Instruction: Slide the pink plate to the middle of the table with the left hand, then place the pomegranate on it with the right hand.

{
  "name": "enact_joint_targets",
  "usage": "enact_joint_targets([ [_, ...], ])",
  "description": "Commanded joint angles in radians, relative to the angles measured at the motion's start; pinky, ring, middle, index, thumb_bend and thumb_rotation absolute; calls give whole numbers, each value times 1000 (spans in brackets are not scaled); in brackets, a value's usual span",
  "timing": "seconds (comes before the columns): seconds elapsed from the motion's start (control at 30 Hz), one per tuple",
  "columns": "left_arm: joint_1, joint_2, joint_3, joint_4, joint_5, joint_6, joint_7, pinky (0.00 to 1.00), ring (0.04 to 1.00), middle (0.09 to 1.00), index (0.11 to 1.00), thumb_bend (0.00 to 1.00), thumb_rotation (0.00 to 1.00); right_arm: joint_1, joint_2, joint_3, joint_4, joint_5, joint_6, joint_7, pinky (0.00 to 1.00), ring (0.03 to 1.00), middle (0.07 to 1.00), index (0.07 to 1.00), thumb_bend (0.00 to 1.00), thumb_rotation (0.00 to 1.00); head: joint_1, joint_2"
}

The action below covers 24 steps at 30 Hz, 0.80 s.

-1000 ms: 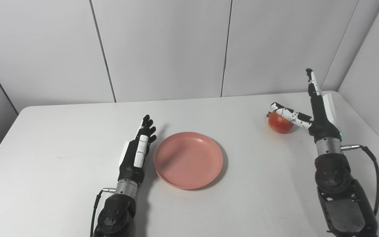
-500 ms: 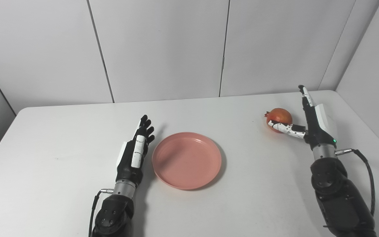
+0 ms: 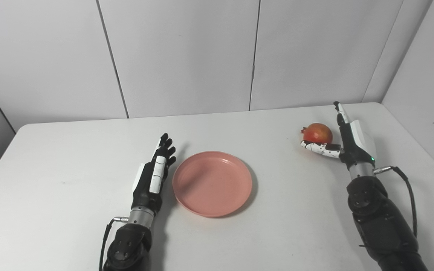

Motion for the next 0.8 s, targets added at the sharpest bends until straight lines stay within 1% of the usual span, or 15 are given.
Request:
enact_joint_targets([
  [0.0, 5, 6, -5, -24, 11, -3, 1, 944, 967, 995, 998, 702, 1000, -62, -9, 0, -3, 5, -40, -49, 834, 915, 945, 963, 864, 345, 1, -1],
  [0.13, 7, 6, 1, -27, -19, -5, -18, 958, 976, 1000, 1000, 698, 1000, -71, -4, 17, 34, 16, -68, -70, 815, 902, 931, 952, 862, 330, 2, 1],
  [0.23, 9, 15, -6, -33, -14, -4, -29, 962, 981, 1000, 1000, 696, 1000, -72, -3, 27, 50, 21, -66, -74, 814, 897, 924, 945, 859, 311, 0, 4],
  [0.3, 11, 11, 0, -36, -24, -3, -31, 963, 981, 1000, 1000, 689, 1000, -74, -5, 34, 62, 21, -64, -75, 812, 895, 922, 943, 853, 310, 1, 6],
  [0.4, 17, 9, -1, -50, 13, 11, -2, 947, 969, 993, 994, 699, 1000, -76, -3, 34, 65, 35, -58, -70, 807, 891, 917, 939, 849, 299, 1, 11],
  [0.47, 20, 6, 1, -58, 10, 16, 1, 933, 958, 984, 986, 701, 1000, -80, 8, 21, 65, 67, -49, -62, 811, 889, 912, 932, 854, 260, -1, 13],
  [0.57, 20, 6, 5, -60, -14, 13, -15, 946, 968, 994, 995, 696, 1000, -84, 16, 12, 70, 102, -36, -51, 788, 872, 899, 923, 858, 213, 0, 16],
  [0.7, 23, 4, 6, -71, -21, 24, -16, 956, 972, 995, 997, 687, 1000, -80, 24, 11, 60, 119, -9, -44, 773, 854, 879, 904, 831, 139, -1, 19],
  [0.77, 25, 6, 2, -76, -18, 30, -19, 959, 976, 998, 999, 687, 1000, -79, 27, 13, 57, 121, 6, -42, 769, 849, 874, 897, 822, 121, -1, 19],
])
